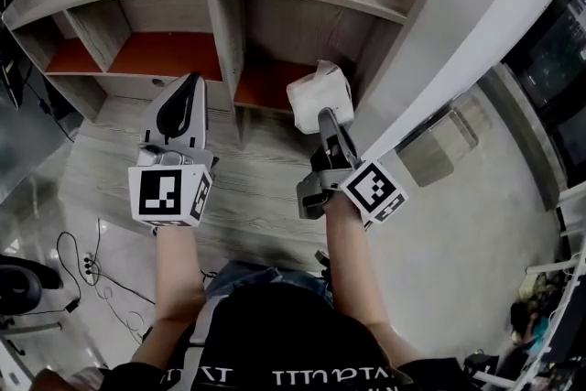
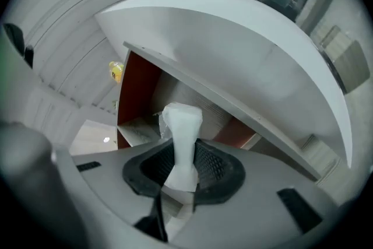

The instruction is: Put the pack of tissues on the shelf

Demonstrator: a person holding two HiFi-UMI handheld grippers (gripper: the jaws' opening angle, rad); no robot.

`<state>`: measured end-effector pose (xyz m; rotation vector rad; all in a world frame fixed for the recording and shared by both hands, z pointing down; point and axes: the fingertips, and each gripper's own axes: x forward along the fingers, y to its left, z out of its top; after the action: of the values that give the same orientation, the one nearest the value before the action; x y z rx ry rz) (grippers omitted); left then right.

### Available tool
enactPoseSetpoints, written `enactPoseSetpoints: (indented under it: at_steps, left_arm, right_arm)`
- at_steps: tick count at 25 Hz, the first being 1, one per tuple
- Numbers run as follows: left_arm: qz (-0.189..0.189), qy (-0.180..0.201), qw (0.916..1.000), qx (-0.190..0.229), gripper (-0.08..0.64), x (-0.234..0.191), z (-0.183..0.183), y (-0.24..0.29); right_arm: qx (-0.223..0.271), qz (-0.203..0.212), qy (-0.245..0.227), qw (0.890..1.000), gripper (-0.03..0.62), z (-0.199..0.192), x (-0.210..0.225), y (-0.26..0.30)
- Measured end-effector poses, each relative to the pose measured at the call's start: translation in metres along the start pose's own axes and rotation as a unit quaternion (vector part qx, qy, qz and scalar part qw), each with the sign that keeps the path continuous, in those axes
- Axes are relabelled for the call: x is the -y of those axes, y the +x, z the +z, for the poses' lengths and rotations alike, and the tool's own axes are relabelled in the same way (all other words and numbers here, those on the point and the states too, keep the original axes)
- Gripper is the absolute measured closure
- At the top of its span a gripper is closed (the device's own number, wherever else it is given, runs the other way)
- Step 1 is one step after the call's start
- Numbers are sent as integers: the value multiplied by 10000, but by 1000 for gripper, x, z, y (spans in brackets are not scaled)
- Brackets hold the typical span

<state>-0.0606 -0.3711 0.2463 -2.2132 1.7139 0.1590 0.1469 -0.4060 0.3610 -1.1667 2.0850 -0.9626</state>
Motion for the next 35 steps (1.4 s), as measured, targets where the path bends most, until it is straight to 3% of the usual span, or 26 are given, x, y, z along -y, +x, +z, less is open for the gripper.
enactPoseSetpoints:
  at_steps: [8, 17, 22, 35]
  left_arm:
    - [-140, -16, 9999, -29, 546, -16, -6, 5]
    - [-449, -59, 9990, -34, 546, -34, 3, 13]
    - [-534, -48, 9985, -46, 546, -43, 2, 11]
    - [-584, -174, 9981, -41, 547, -59, -4, 7]
  right_arm:
    - [207, -82, 1257, 9918, 488, -17, 13, 14]
    - [546, -248, 2708, 9608, 488, -50, 22, 28]
    - [657, -594, 2671, 9596, 488, -58, 30, 31]
    - [891, -985, 2744, 9524, 478, -67, 39, 39]
